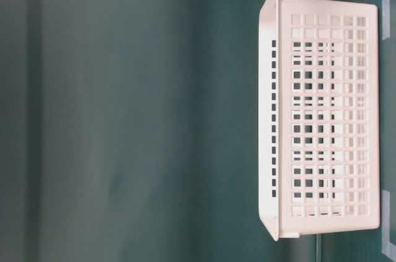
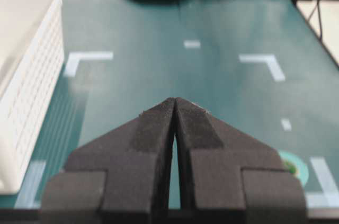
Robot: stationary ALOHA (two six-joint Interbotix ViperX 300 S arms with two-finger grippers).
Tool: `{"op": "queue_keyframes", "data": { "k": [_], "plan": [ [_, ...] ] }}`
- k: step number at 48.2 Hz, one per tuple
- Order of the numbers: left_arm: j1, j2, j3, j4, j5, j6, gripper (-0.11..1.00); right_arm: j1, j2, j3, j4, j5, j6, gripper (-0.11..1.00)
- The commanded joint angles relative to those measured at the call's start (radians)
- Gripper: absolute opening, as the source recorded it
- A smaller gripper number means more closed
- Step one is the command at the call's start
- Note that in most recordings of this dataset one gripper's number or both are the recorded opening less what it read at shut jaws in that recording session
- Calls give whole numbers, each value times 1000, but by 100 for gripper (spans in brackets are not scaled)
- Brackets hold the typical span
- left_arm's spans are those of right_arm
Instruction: Put the tape into the white basket.
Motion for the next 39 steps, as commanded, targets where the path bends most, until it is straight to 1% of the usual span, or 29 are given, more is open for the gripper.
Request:
{"op": "queue_keyframes", "data": {
  "k": [1, 9, 14, 23, 29, 39],
  "plan": [
    [-3, 5, -5, -2, 20, 0, -11, 0, 18, -32, -2, 5, 9, 96],
    [-3, -11, 15, -2, 38, -2, -11, 0, 51, -60, -2, 8, 9, 96],
    [-3, -43, 38, -2, 48, 0, -11, 0, 80, -87, -2, 8, 9, 96],
    [-3, -106, 100, 0, 86, 0, -11, 0, 164, -137, -2, 29, 8, 96],
    [-3, -141, 121, -2, 104, 0, -11, 0, 215, -170, -9, 49, 8, 96],
    [-3, -146, 141, -2, 97, -2, -11, 0, 288, -225, -11, 74, 8, 96]
  ]
}}
